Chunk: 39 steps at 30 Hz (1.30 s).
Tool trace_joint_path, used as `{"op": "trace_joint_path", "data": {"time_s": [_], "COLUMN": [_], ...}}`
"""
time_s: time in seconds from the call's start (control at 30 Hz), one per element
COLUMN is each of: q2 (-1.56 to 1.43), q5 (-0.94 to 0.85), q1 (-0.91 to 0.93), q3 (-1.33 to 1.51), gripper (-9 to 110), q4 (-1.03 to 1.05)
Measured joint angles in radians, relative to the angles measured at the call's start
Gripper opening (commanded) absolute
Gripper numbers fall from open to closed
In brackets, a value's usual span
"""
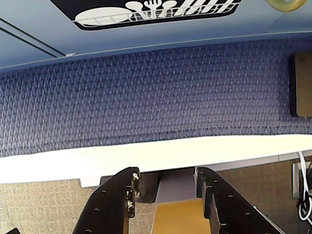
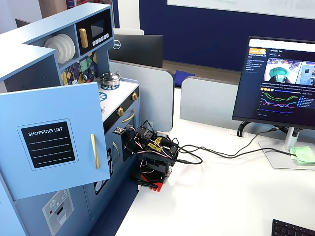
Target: Take off the lid from the green recipient and place it on the counter
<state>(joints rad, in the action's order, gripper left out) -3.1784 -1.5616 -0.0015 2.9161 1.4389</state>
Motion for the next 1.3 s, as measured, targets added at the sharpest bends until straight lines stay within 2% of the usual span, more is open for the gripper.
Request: {"op": "trace_joint_path", "data": {"time_s": [0.3, 0.5, 0.8, 0.9, 1.13, 1.3], "q2": [0.000, 0.025, 0.267, 0.342, 0.506, 0.588], "q5": [0.026, 0.044, -0.051, -0.097, -0.129, -0.129], "q1": [0.064, 0.097, 0.100, 0.086, 0.084, 0.086], "q3": [0.000, -0.038, -0.514, -0.660, -0.828, -0.919], "gripper": [0, 2, 24, 28, 39, 43], "q4": [-0.005, -0.141, -0.508, -0.614, -0.825, -0.870]}}
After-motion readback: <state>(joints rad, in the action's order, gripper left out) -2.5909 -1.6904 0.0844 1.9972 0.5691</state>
